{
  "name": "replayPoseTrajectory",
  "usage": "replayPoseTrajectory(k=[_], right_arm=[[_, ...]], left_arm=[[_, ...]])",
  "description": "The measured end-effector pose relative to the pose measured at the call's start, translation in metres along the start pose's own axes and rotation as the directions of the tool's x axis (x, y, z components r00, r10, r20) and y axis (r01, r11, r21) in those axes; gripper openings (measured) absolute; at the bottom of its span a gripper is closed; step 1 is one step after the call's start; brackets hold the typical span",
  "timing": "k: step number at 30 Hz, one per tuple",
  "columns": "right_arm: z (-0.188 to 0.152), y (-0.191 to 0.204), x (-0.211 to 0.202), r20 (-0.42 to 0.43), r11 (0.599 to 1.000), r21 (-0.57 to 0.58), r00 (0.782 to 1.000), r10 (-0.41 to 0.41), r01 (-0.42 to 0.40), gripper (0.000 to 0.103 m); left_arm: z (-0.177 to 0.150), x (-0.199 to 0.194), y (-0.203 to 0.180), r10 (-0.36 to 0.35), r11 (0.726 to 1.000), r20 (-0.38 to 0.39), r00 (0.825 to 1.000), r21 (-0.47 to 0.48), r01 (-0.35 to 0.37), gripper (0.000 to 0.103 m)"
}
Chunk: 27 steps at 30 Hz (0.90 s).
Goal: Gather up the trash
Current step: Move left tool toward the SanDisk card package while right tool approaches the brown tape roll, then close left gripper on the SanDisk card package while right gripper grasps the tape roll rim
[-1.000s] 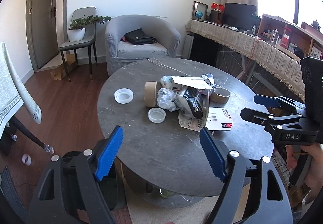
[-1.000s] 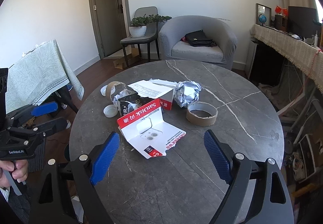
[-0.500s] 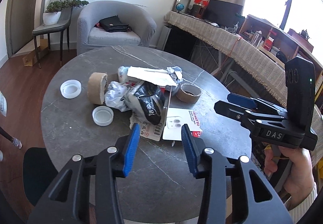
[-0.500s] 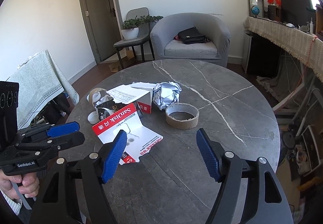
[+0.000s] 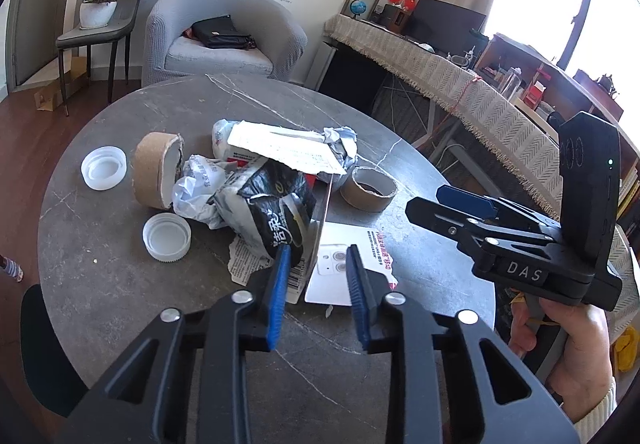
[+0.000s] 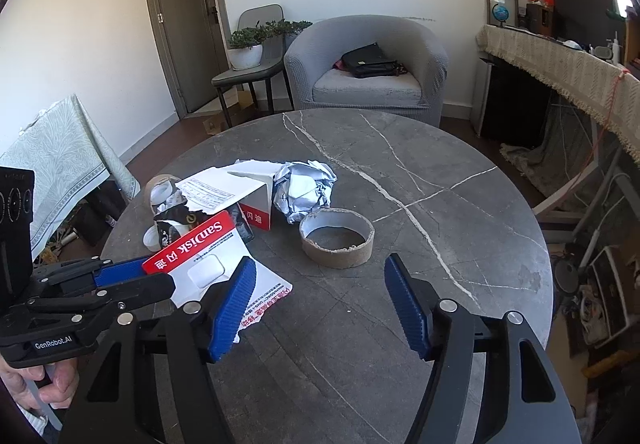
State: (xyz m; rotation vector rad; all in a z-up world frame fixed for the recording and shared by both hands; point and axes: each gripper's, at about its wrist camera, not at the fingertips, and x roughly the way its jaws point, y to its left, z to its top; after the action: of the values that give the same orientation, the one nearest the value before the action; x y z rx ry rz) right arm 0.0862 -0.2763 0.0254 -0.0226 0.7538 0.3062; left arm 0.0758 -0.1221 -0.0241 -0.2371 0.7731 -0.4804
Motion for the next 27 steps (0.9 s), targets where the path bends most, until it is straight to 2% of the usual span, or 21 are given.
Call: replayPoseTrajectory(k=[3, 9, 20, 25, 27], right_arm=[[0.001, 0.001, 0.009, -0.025, 1.000, -0.011, 0.999, -0.023, 0.022, 0.066], [0.009, 0.001, 0.027, -0.068, 0.999, -0.015, 0.997, -0.041, 0.040, 0.066], [0.022, 0.000, 0.054, -0.124, 0.996, -0.011, 0.988, -0.090, 0.090, 0.066], [0.023, 0.007, 0.063, -0.153, 0.993, -0.037, 0.981, -0.117, 0.112, 0.066], [0.021, 0.006, 0.068, -0.170, 0.991, -0.039, 0.977, -0.130, 0.125, 0.056]], left_arm=[[0.004, 0.004, 0.005, -0.006, 1.000, -0.010, 1.000, -0.022, 0.006, 0.011], [0.009, 0.011, 0.011, -0.055, 0.997, -0.025, 0.998, -0.053, 0.053, 0.004], [0.017, 0.010, 0.019, -0.149, 0.987, -0.042, 0.988, -0.072, 0.146, 0.002], [0.012, 0.007, 0.021, -0.212, 0.975, -0.064, 0.975, -0.088, 0.206, 0.002], [0.011, 0.004, 0.021, -0.210, 0.976, -0.067, 0.975, -0.076, 0.205, 0.002]])
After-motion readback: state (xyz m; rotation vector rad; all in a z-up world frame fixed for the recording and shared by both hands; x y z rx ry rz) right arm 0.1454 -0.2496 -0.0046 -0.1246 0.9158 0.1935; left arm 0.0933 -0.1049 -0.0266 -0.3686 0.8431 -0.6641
